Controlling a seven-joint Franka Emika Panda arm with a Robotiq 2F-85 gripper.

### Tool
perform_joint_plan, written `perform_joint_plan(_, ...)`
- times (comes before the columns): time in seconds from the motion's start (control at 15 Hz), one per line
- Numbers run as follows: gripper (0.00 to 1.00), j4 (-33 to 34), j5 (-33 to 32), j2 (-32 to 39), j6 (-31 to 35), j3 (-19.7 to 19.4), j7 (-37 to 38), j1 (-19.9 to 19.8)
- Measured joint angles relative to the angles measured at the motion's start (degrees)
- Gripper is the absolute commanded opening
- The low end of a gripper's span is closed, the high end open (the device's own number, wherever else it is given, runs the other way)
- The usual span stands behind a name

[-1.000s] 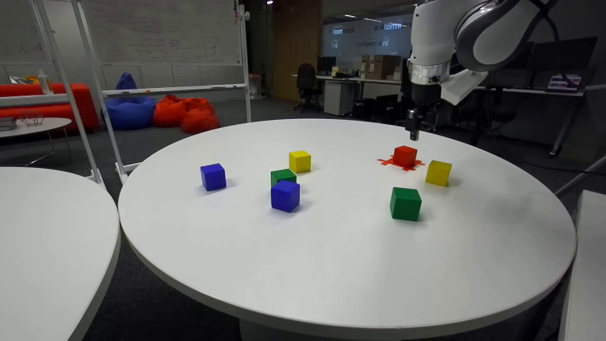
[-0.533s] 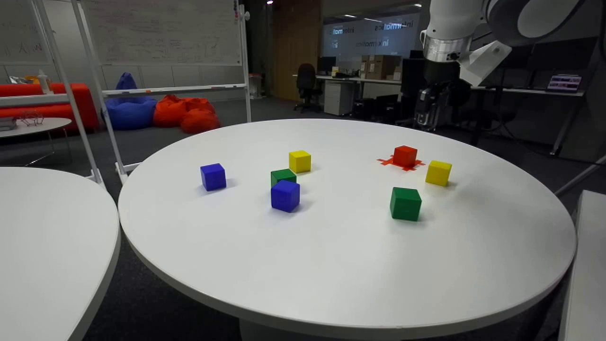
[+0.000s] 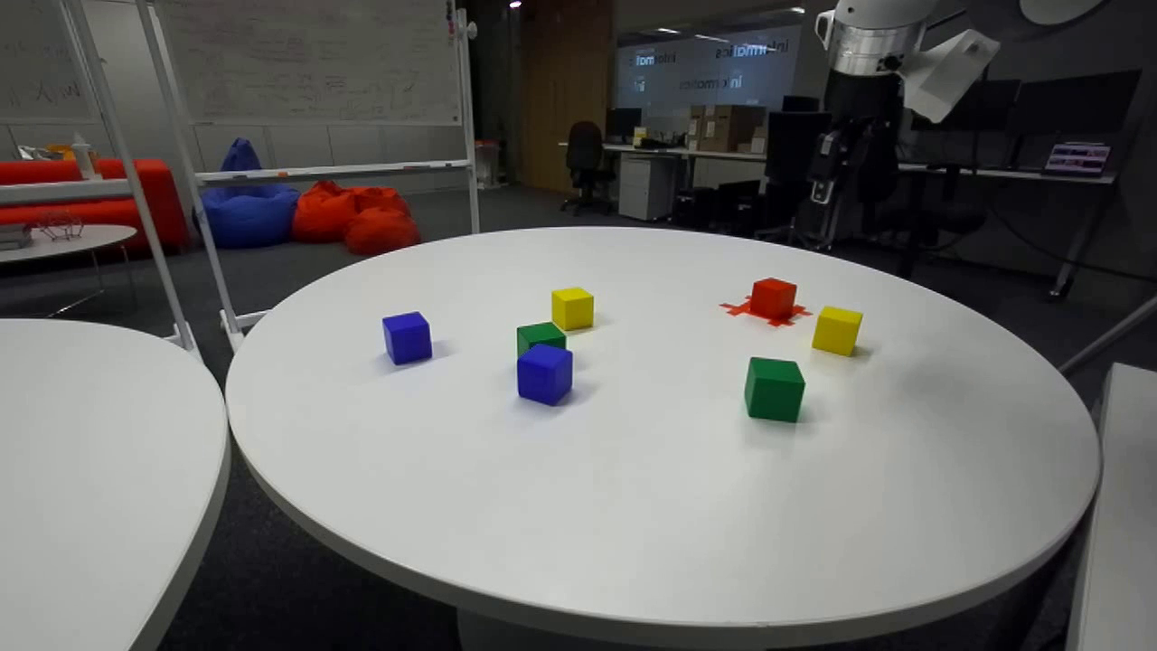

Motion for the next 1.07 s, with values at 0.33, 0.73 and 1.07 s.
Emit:
perform_joint_plan(0.33, 1.00, -0.34, -0.31, -0.49, 0.02, -0.04, -5.62, -3.16)
perform_joint_plan(0.73, 1.00, -0.28, -0.25, -0.44, 0.02, 0.41, -5.52, -3.16)
perform_joint_plan(1.07, 1.00, -0.28, -0.25, -0.44, 0.02, 0.41, -5.52, -3.16)
